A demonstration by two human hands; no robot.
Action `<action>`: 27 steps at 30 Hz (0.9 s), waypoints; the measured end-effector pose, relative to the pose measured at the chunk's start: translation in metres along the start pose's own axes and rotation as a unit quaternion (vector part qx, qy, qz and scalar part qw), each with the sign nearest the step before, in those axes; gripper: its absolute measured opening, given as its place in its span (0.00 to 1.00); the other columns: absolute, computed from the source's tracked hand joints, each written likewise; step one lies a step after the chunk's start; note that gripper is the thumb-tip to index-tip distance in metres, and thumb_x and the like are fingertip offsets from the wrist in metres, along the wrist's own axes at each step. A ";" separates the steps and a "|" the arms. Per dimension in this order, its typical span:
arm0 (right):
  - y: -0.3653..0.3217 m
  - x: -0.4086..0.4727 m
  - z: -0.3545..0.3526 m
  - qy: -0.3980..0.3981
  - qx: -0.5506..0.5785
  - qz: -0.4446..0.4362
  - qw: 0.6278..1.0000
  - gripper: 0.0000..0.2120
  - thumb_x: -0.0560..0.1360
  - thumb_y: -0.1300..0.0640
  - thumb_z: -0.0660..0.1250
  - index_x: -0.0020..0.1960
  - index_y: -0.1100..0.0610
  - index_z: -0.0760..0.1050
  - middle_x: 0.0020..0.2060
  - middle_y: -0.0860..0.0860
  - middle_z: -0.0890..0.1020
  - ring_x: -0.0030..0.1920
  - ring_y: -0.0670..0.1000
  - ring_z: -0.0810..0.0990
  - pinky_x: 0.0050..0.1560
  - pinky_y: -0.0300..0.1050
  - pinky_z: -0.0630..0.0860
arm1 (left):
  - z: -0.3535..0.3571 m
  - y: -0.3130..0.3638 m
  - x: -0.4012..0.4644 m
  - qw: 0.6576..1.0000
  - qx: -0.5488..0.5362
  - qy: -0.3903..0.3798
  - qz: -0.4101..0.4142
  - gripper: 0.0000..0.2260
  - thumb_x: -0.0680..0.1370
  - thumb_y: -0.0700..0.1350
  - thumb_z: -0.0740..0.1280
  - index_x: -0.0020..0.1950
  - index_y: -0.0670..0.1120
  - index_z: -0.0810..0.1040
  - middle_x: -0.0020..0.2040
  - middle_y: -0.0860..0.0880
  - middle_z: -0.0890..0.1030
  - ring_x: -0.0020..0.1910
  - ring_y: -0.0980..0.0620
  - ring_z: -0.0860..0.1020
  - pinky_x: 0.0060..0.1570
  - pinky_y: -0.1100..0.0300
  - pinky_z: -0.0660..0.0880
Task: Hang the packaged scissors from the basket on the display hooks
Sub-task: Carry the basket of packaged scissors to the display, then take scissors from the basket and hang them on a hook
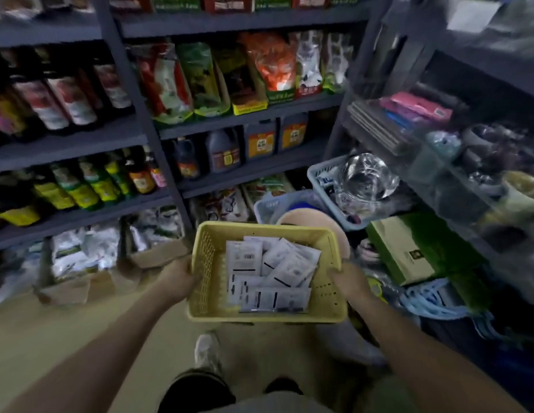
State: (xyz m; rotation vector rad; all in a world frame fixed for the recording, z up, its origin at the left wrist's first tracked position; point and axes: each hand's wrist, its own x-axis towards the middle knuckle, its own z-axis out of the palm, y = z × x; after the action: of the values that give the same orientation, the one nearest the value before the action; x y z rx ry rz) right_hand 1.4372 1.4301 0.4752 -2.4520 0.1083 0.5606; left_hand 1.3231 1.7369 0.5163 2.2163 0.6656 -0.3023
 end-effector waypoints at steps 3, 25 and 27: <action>-0.015 0.038 0.007 0.038 0.015 0.087 0.995 0.20 0.76 0.57 0.62 0.29 0.49 0.58 0.28 0.49 0.65 0.37 0.53 0.68 0.40 0.43 0.65 | -0.027 0.029 0.080 0.994 0.088 -0.051 0.033 0.10 0.73 0.44 0.62 0.53 0.46 0.77 0.47 0.43 0.81 0.47 0.43 0.79 0.47 0.55 0.74; 0.011 0.174 -0.003 0.062 -0.015 0.209 0.976 0.22 0.78 0.57 0.57 0.72 0.57 0.61 0.73 0.59 0.62 0.70 0.61 0.64 0.67 0.52 0.64 | 0.151 0.216 0.358 0.912 0.241 -0.254 0.212 0.08 0.80 0.44 0.56 0.41 0.51 0.68 0.30 0.50 0.69 0.30 0.48 0.69 0.34 0.53 0.68; 0.006 0.191 0.004 0.071 -0.025 0.190 0.979 0.23 0.79 0.56 0.56 0.73 0.56 0.60 0.73 0.57 0.62 0.70 0.60 0.64 0.67 0.52 0.64 | 0.157 0.218 0.375 0.907 0.221 -0.272 0.234 0.05 0.79 0.42 0.56 0.47 0.43 0.71 0.32 0.41 0.74 0.33 0.41 0.72 0.37 0.47 0.70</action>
State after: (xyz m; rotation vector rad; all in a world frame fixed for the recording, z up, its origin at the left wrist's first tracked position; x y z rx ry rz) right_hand 1.6075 1.4379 0.3895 -2.5311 0.6399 0.5525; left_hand 1.7559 1.6349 0.3931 2.4557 -0.2702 -0.8426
